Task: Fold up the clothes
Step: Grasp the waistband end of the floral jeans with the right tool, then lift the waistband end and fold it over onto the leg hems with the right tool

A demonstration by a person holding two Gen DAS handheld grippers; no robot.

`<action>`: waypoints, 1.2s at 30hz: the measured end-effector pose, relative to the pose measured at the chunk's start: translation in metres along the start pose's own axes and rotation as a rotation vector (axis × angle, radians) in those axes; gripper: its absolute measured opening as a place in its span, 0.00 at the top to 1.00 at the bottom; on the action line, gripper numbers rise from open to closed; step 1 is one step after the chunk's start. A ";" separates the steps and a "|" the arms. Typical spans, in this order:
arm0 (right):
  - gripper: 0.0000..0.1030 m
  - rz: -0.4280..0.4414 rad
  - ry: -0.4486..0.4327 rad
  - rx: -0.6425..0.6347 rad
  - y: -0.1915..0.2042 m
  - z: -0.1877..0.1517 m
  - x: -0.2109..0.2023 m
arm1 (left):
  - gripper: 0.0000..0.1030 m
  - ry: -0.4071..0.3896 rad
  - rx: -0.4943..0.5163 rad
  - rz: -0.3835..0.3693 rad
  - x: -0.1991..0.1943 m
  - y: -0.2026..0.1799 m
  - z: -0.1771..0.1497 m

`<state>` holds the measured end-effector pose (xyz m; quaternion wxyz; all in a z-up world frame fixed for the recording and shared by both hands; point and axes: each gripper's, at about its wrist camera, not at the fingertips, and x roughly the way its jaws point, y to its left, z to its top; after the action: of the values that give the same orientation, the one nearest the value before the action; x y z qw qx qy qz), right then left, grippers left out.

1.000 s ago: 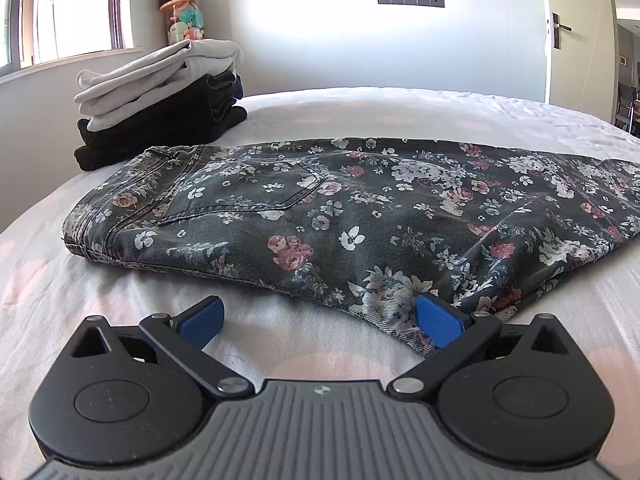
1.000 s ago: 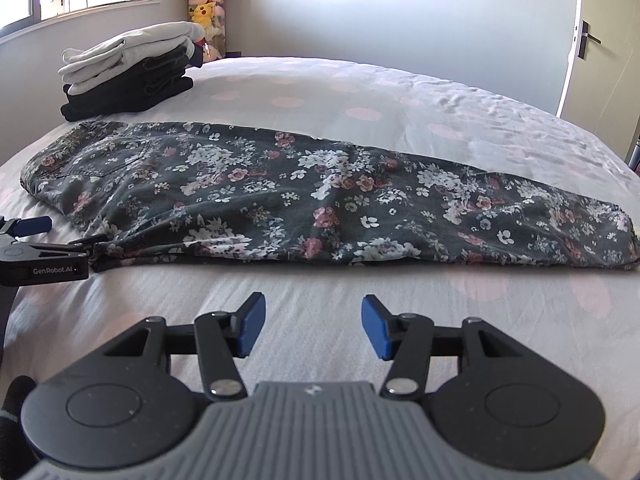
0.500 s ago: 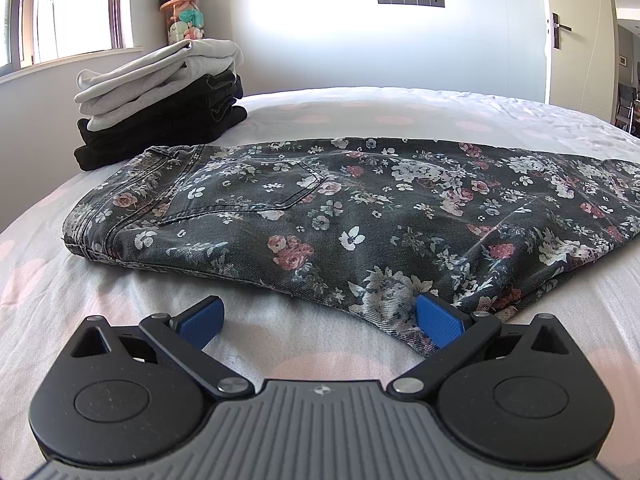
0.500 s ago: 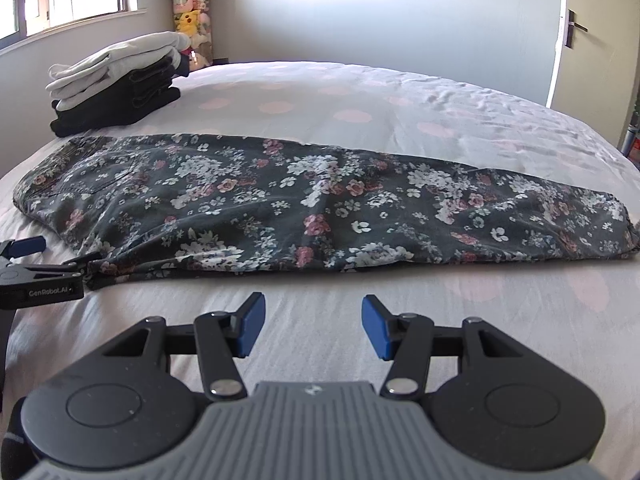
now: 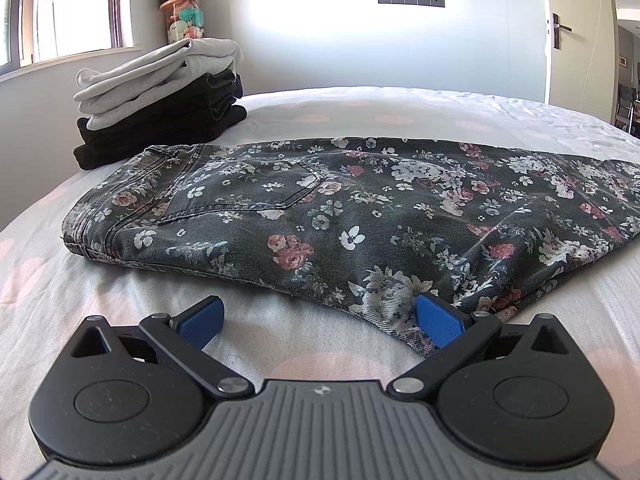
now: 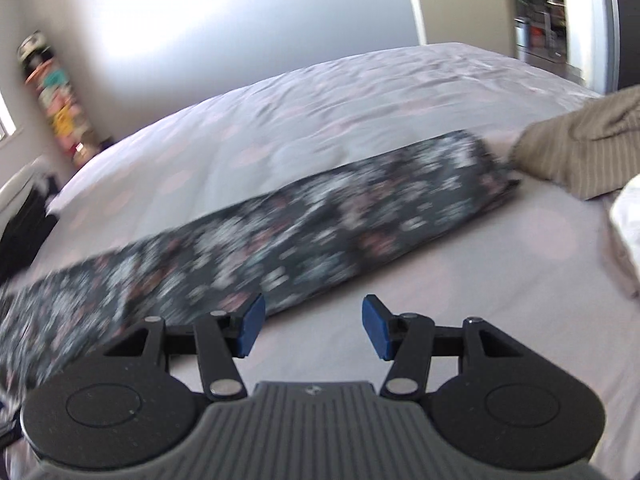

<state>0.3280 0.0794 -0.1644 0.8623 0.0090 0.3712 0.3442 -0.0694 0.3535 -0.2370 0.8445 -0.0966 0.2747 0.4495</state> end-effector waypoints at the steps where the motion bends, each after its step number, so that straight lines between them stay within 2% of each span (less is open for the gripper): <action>1: 0.43 -0.013 -0.004 0.033 -0.018 0.010 0.006 | 0.00 0.000 0.000 0.000 0.000 0.000 0.000; 6: 0.43 -0.069 -0.006 0.262 -0.109 0.052 0.041 | 0.00 -0.002 0.000 0.000 0.000 0.000 -0.001; 11: 0.43 -0.069 -0.028 0.443 -0.165 0.072 0.072 | 0.00 -0.003 0.003 0.002 0.000 -0.001 -0.001; 14: 0.43 -0.073 -0.023 0.490 -0.182 0.078 0.089 | 0.00 -0.004 0.001 0.001 0.000 0.000 -0.001; 20: 0.45 -0.052 -0.038 0.513 -0.191 0.080 0.115 | 0.00 -0.003 -0.005 -0.003 0.000 0.000 -0.001; 26: 0.66 -0.059 -0.054 0.534 -0.196 0.081 0.124 | 0.00 0.006 -0.021 -0.018 0.002 0.003 -0.001; 28: 0.75 -0.062 -0.053 0.516 -0.193 0.085 0.119 | 0.00 0.009 -0.025 -0.021 0.002 0.004 0.000; 29: 0.77 -0.063 -0.055 0.504 -0.192 0.088 0.116 | 0.00 0.009 -0.024 -0.020 0.002 0.004 0.000; 36: 0.80 -0.006 -0.110 0.431 -0.152 0.123 0.067 | 0.00 0.006 0.012 -0.012 -0.002 0.002 0.006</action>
<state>0.5291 0.0329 -0.1592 0.8605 0.2105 0.3888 0.2532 -0.0697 0.3562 -0.2309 0.8469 -0.0943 0.2794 0.4425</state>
